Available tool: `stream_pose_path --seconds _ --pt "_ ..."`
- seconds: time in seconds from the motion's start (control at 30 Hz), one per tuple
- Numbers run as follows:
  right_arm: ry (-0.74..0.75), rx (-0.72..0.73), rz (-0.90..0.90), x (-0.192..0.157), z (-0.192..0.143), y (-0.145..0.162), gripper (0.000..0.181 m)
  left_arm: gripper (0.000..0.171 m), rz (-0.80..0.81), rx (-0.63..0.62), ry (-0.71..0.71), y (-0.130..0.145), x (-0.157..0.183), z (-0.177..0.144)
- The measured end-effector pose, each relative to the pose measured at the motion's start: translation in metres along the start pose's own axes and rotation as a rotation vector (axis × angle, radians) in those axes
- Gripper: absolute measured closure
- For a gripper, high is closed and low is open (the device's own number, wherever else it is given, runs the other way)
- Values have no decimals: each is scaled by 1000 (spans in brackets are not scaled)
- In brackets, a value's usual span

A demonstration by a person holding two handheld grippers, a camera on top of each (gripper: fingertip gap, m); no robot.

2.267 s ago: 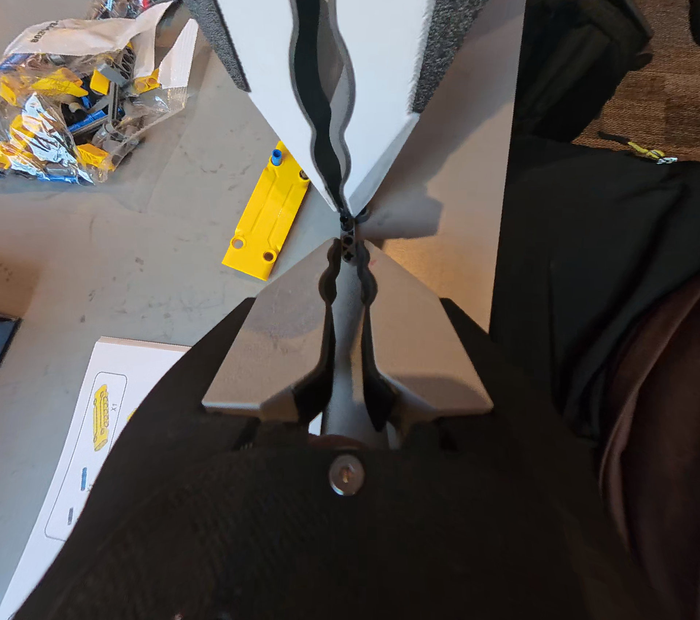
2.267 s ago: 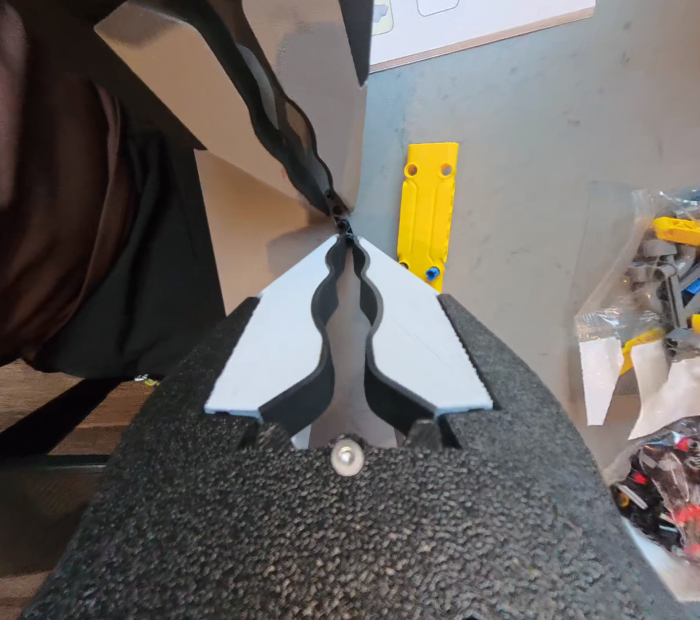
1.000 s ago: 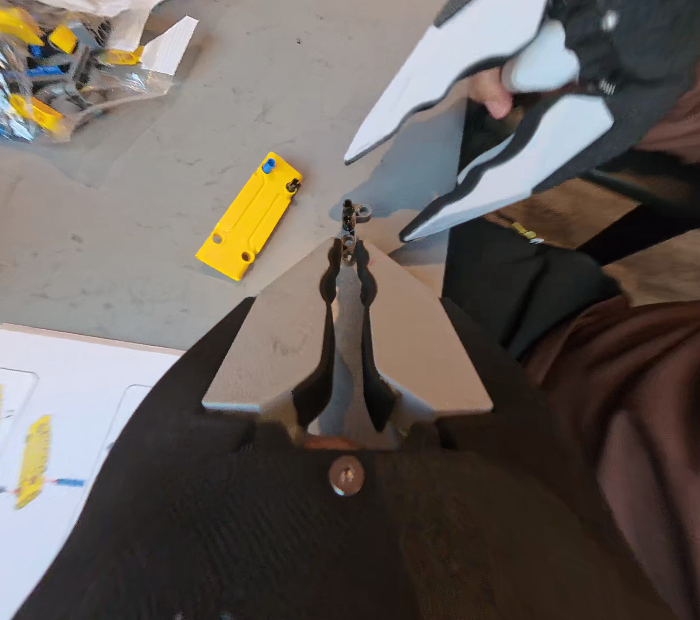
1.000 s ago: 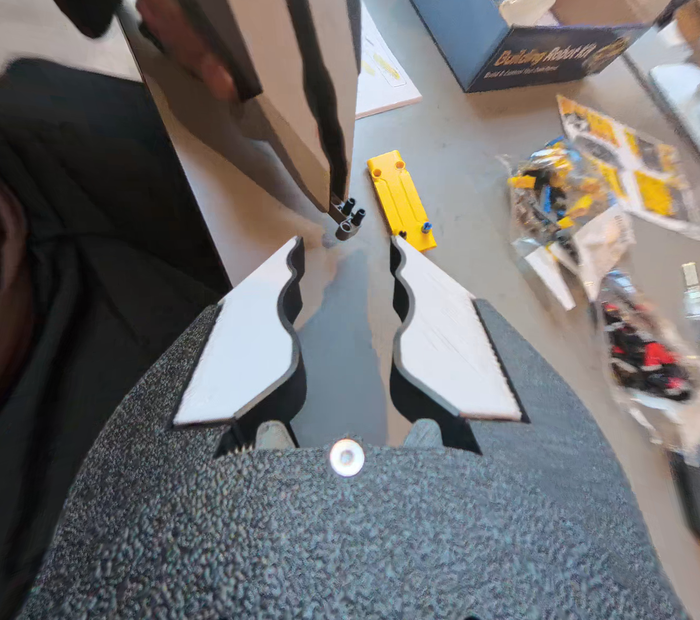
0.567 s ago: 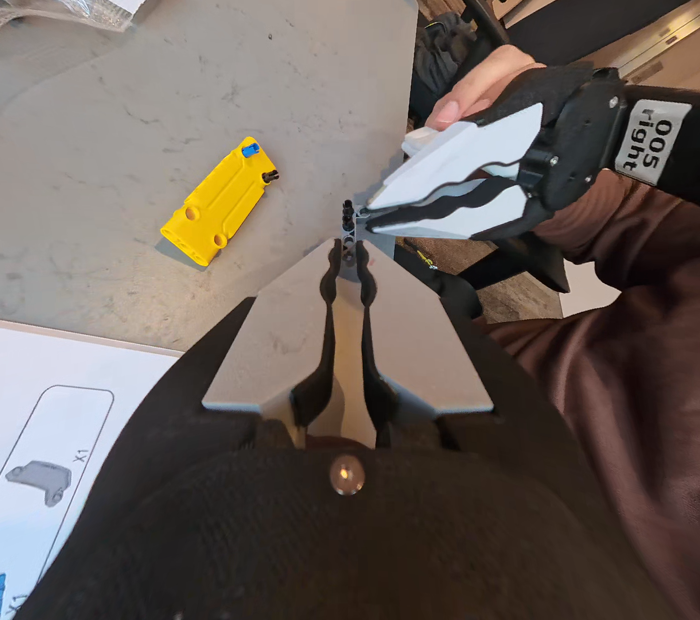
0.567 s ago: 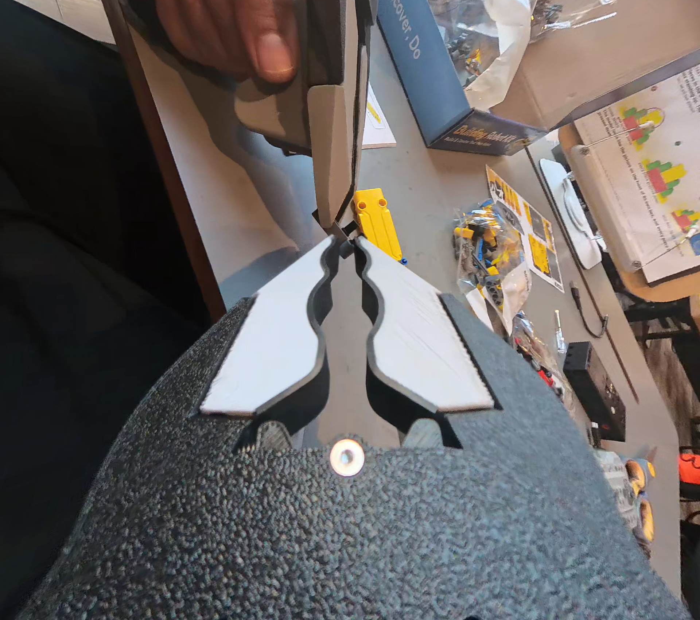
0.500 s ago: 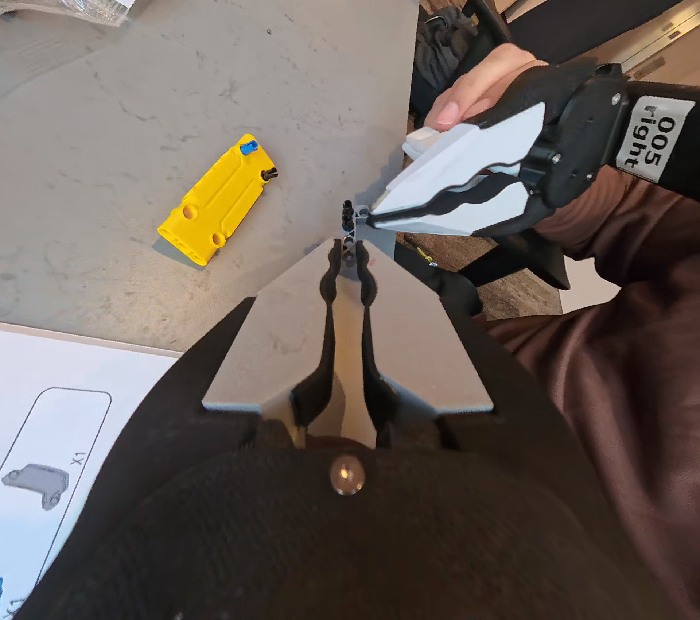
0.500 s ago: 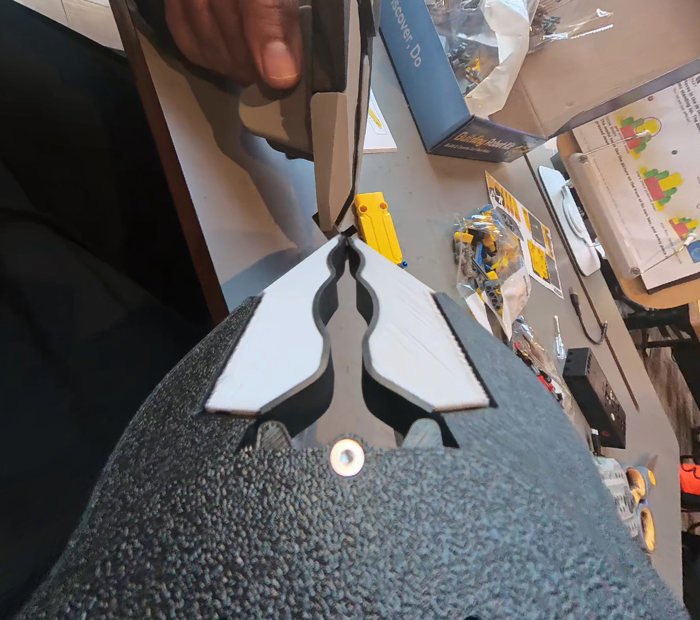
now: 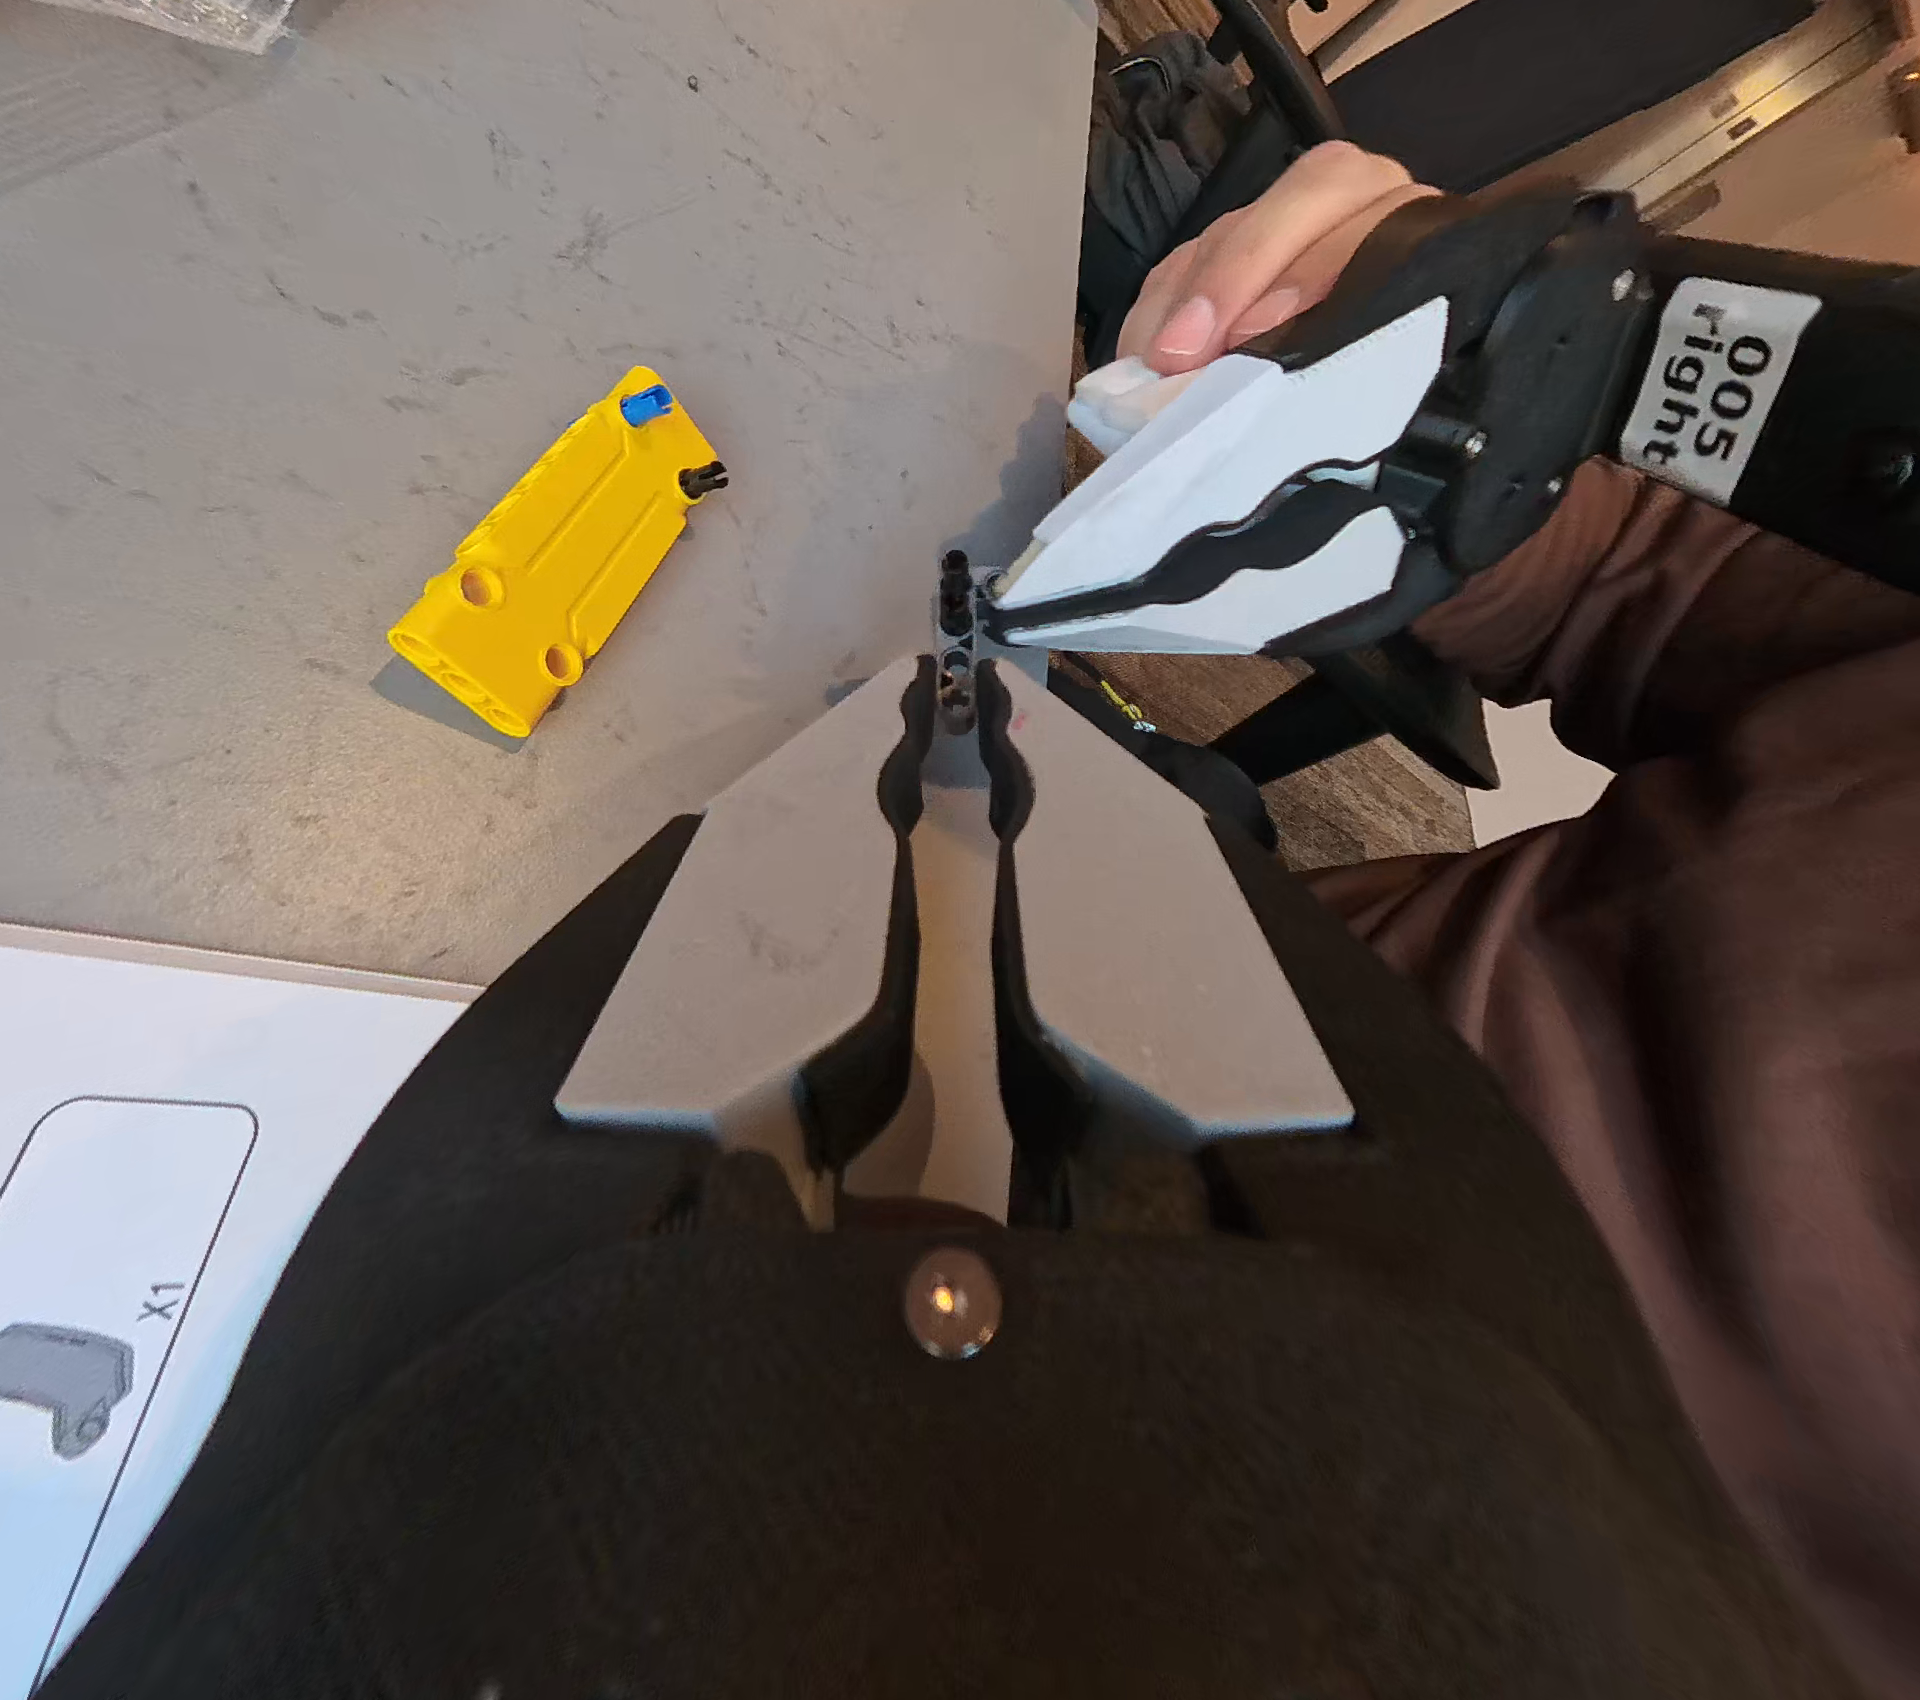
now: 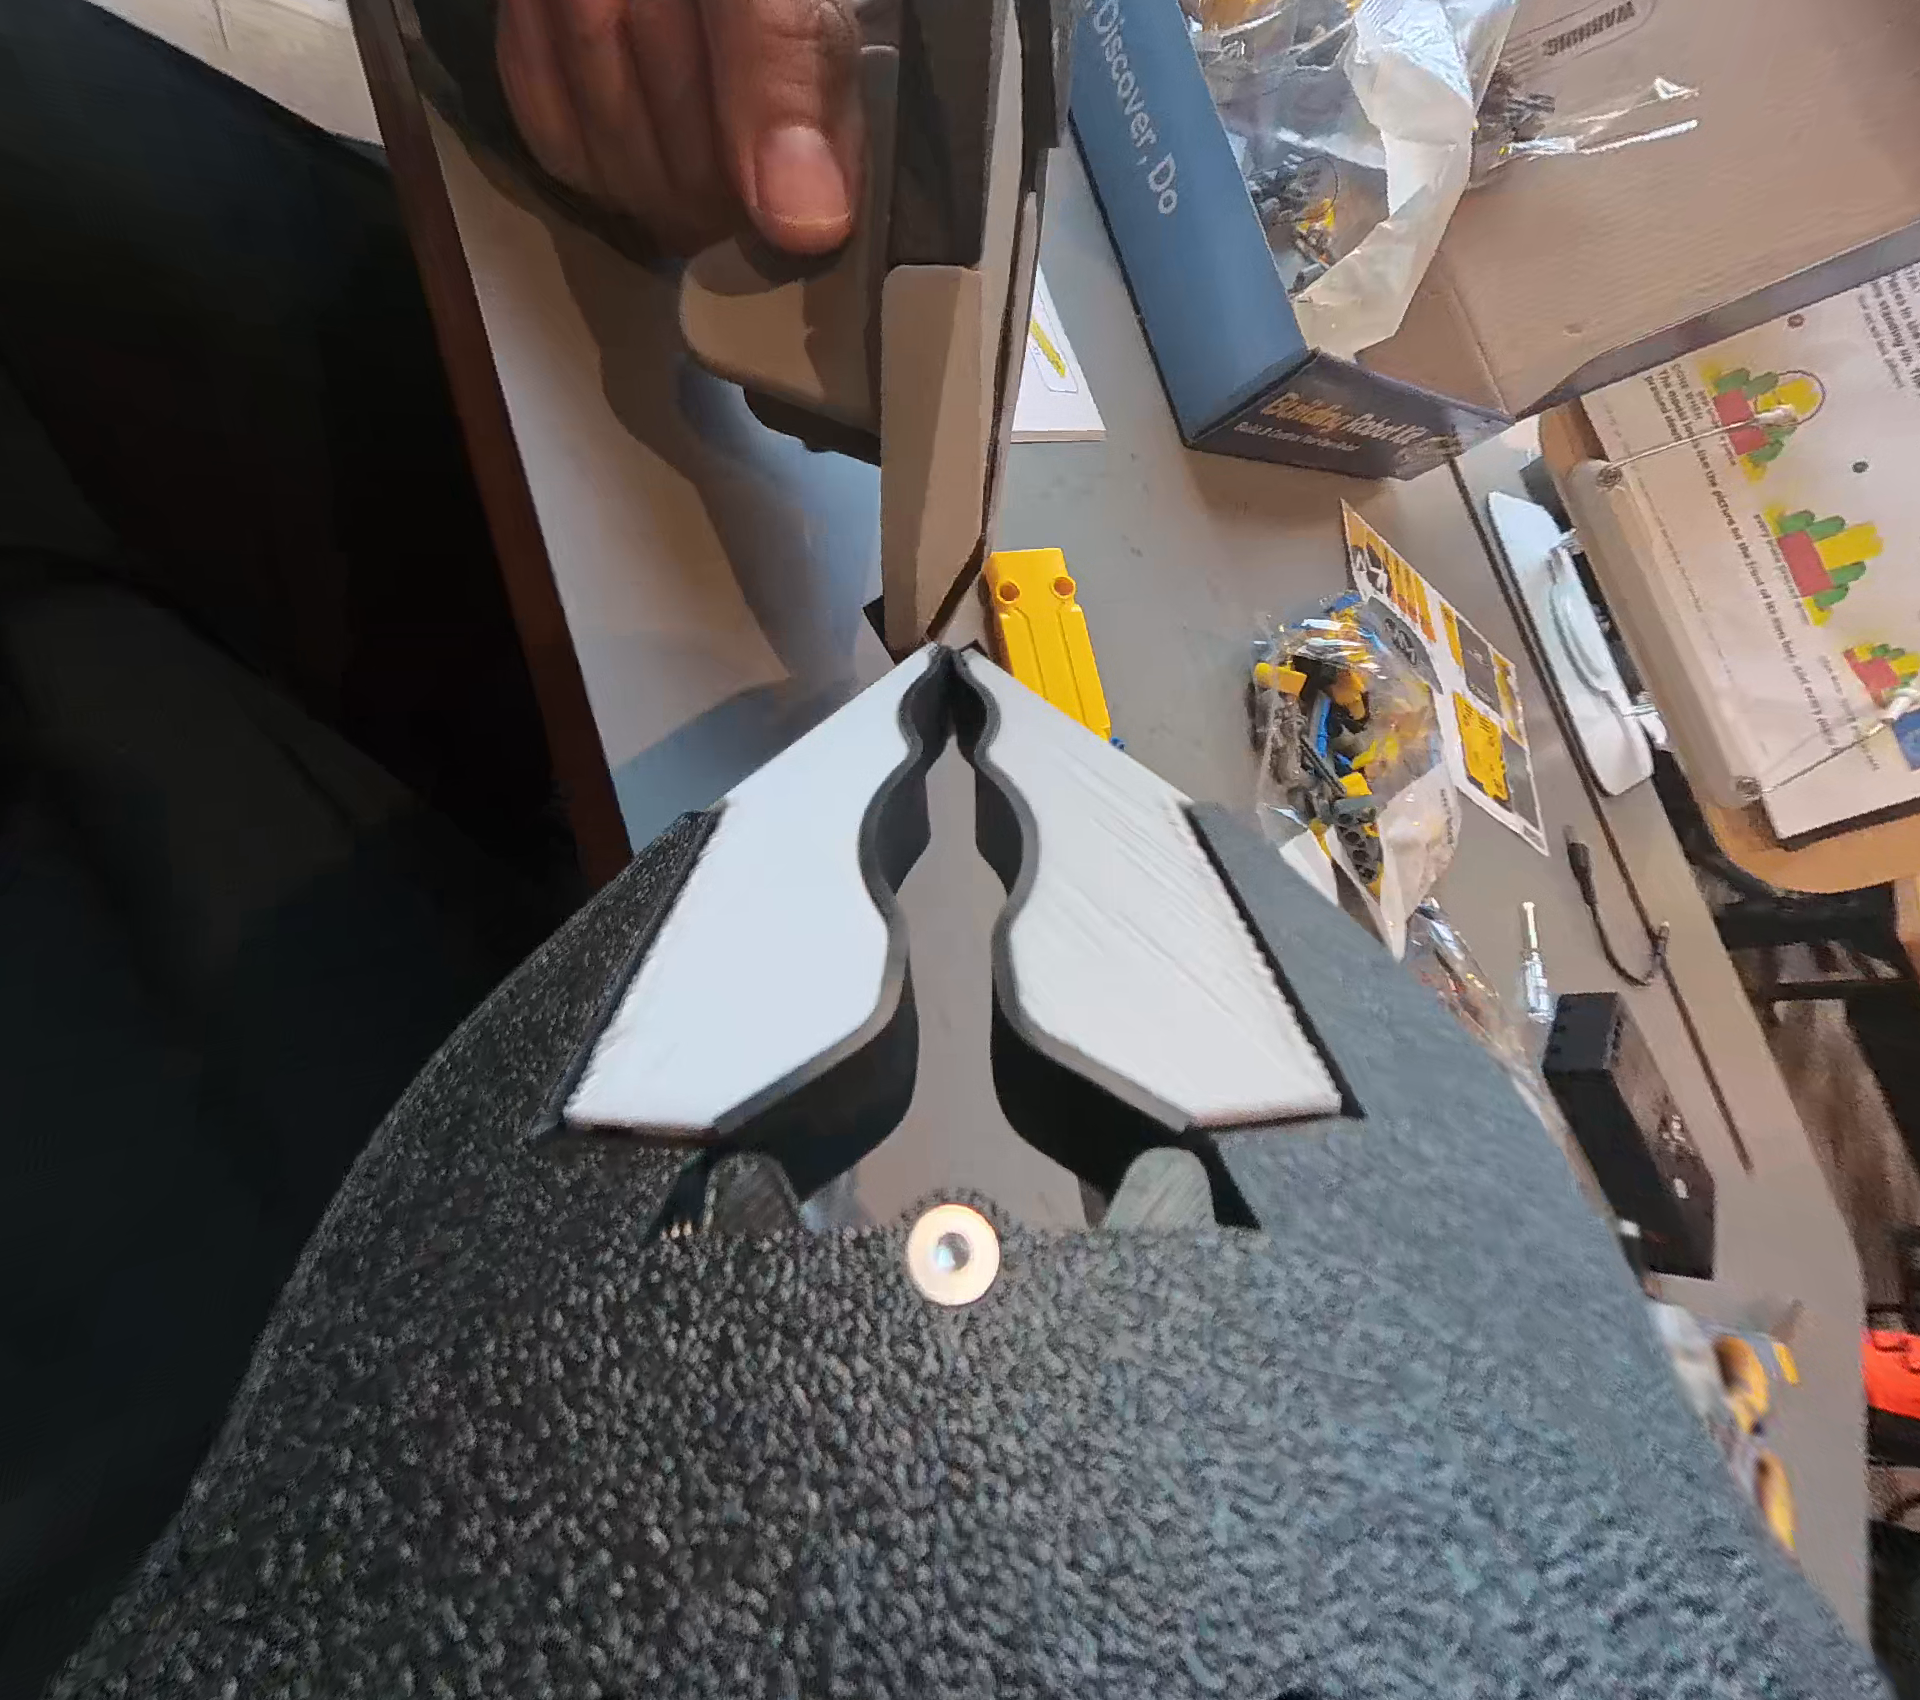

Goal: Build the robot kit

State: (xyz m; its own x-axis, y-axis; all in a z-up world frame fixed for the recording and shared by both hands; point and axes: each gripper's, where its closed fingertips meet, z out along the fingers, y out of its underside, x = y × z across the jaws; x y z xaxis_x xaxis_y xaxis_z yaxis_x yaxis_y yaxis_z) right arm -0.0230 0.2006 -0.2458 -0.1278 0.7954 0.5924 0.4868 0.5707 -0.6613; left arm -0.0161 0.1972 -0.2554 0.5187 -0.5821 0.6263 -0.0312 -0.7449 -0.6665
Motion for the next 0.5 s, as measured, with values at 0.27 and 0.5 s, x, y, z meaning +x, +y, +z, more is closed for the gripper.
stream_pose_path --seconds 0.27,0.5 --pt "-20 31 51 2 -4 -2 169 167 -17 46 -15 -6 -4 -4" --pt "-30 -2 118 3 -1 11 157 167 -18 60 -38 -8 -6 -4"
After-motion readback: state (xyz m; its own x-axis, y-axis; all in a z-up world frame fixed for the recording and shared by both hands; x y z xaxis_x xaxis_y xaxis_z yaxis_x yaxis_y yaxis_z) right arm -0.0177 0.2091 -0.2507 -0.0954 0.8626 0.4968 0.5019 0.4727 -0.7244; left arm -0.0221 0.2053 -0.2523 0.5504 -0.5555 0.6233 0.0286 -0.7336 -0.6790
